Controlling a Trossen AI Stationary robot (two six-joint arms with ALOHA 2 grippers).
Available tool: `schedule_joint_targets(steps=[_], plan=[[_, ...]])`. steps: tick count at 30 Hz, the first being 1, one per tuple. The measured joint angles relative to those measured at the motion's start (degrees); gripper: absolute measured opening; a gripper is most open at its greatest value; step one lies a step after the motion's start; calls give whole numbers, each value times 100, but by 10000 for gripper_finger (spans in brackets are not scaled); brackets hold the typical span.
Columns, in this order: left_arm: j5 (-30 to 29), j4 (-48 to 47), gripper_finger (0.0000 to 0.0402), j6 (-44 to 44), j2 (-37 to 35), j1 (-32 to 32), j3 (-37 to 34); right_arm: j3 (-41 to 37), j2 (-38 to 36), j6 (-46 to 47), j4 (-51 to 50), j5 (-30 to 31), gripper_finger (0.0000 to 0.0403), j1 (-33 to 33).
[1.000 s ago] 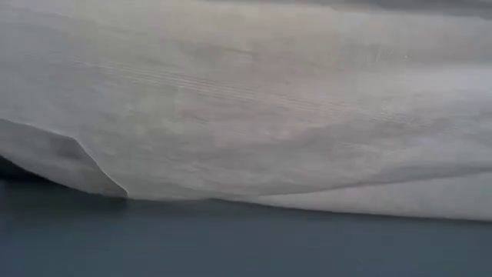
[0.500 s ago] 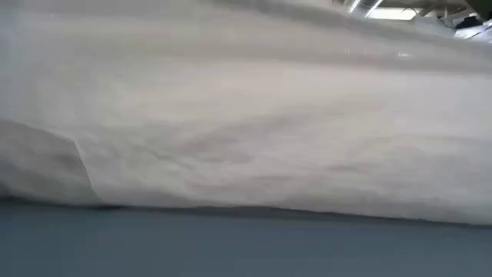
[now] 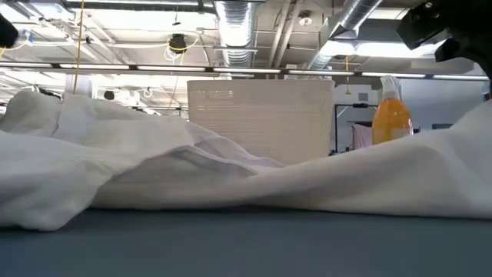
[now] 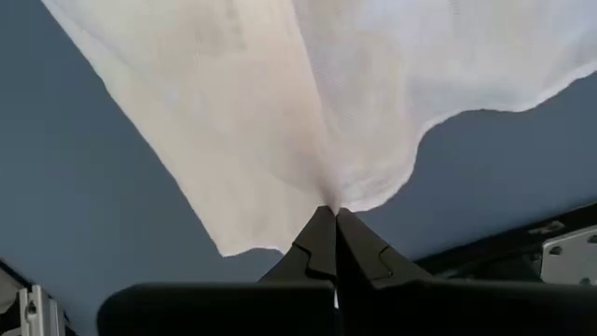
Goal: Fold Laundry from Bin
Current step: Fold the white shirt
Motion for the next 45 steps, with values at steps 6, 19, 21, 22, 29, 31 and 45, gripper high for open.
schedule_joint_targets(steps=[6, 19, 21, 22, 29, 31, 45], plan=[[-408, 1218, 19, -197, -2, -639, 0, 0, 0, -184, -3, -16, 13, -23], [-2218, 1562, 166, -236, 26, -1891, 0, 0, 0, 64, 18, -149, 13, -6], [-2275, 1613, 186, -236, 137, -1956, 0, 0, 2, 76, 21, -151, 13, -6], [-2266, 1664, 196, -236, 230, -1993, 0, 0, 2, 76, 22, -152, 13, -6], [-1826, 2125, 230, 65, 1001, -2095, 0, 0, 2, 79, 20, -326, 14, -6], [-1745, 2142, 231, 77, 1211, -2095, 0, 0, 2, 93, 20, -351, 14, -6], [-2211, 2156, 231, 16, 2050, -2178, -2, 0, 4, 154, 22, -455, 14, -23]])
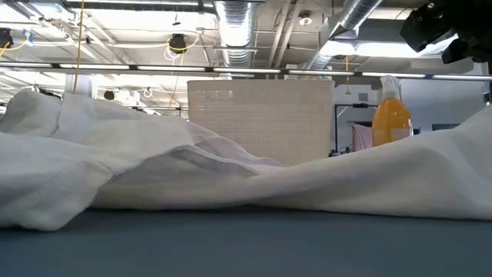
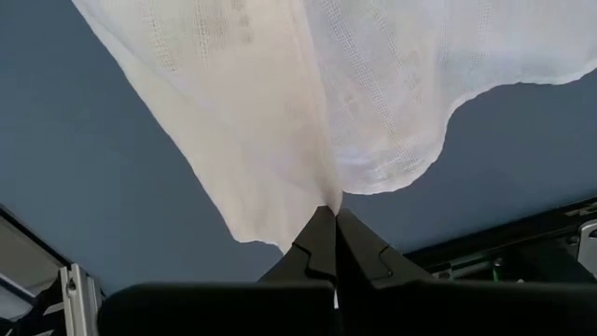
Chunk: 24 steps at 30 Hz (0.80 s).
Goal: Fold Laundry from Bin
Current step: Fold the white shirt
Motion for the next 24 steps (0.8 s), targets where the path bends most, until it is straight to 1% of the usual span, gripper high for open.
schedule_joint_targets(steps=[4, 7, 11, 17, 18, 20, 24], plan=[[-15, -15, 229, -46, -18, -1, 0, 0, -1, -2, 19, 0, 14, 0], [-60, 23, 211, -54, -18, -1, 0, 0, -1, -3, 17, 0, 14, 0], [-101, 7, 154, -155, -18, -1, 0, 0, 0, -8, 17, 0, 14, 0], [-57, 199, 29, -77, -32, -1, 0, 0, -1, -19, 17, 0, 14, 0], [-56, 265, 15, -22, -56, -1, 0, 0, 0, -18, 17, 0, 14, 0], [-79, 254, 7, 52, -150, -1, 30, 0, -1, -17, 16, -1, 14, 0], [-106, -101, 1, 155, -449, -1, 288, 0, 0, 44, 13, -15, 14, 43]])
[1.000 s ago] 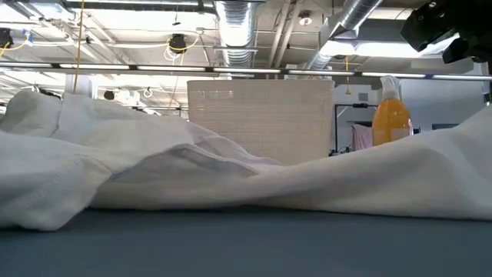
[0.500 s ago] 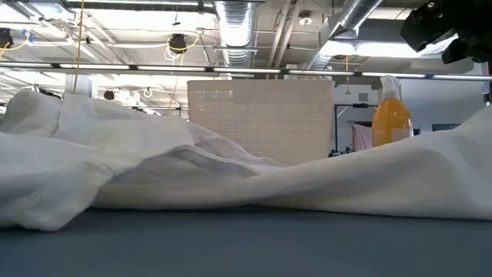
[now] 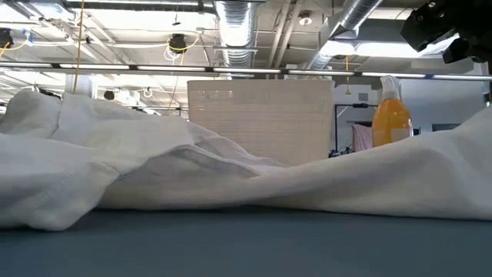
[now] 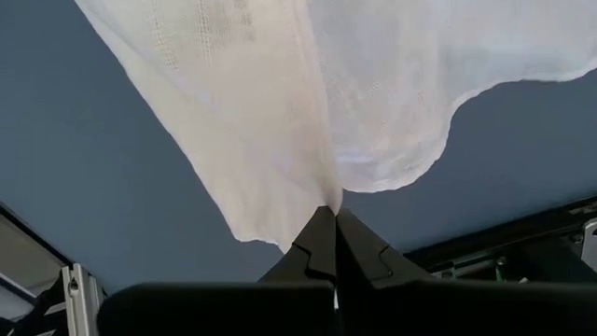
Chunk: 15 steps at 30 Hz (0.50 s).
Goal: Fold Laundry from Bin
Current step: Fold the white shirt
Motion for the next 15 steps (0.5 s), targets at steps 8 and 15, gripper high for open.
schedule_joint_targets(steps=[8, 15], plan=[[995, -150, 0, -680, -523, 2, 160, 0, -2, 932, 131, -139, 14, 615], [890, -1487, 0, -1006, -815, 34, 160, 0, -35, 1572, 191, 701, 14, 1246]])
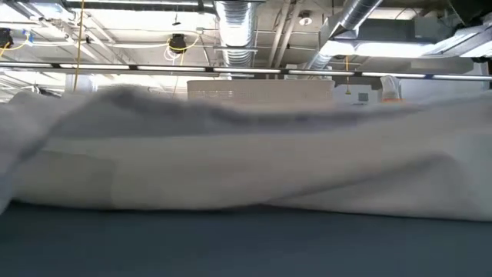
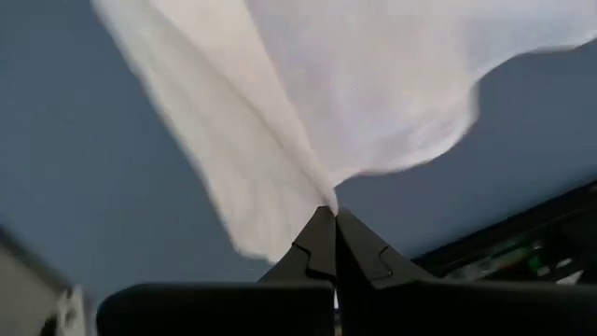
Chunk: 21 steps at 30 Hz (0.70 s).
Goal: Fold Laundry from Bin
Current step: Fold the white shirt
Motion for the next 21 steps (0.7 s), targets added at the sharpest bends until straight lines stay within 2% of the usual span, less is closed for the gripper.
schedule_joint_targets(steps=[4, 7, 11, 14, 18, 21], plan=[[-702, -782, 0, -244, -424, 34, 0, 0, -157, 289, -127, 690, 14, 9], [-1216, -1082, 0, -460, -717, 29, 0, 0, -306, 353, -182, 986, 14, -68], [-1299, -1517, 0, -660, -797, 29, 0, 2, -432, 289, -243, 1003, 14, -200], [-1300, -2298, 0, -1294, -797, 63, 0, 2, -457, 316, -510, 1257, 14, -393], [-1311, -3432, 0, -2559, -797, 167, -1, -24, -457, 436, -886, 1685, 14, -773], [-1390, -3856, 0, -2863, -797, 274, -4, -220, -455, 154, -905, 1777, 13, -1106]])
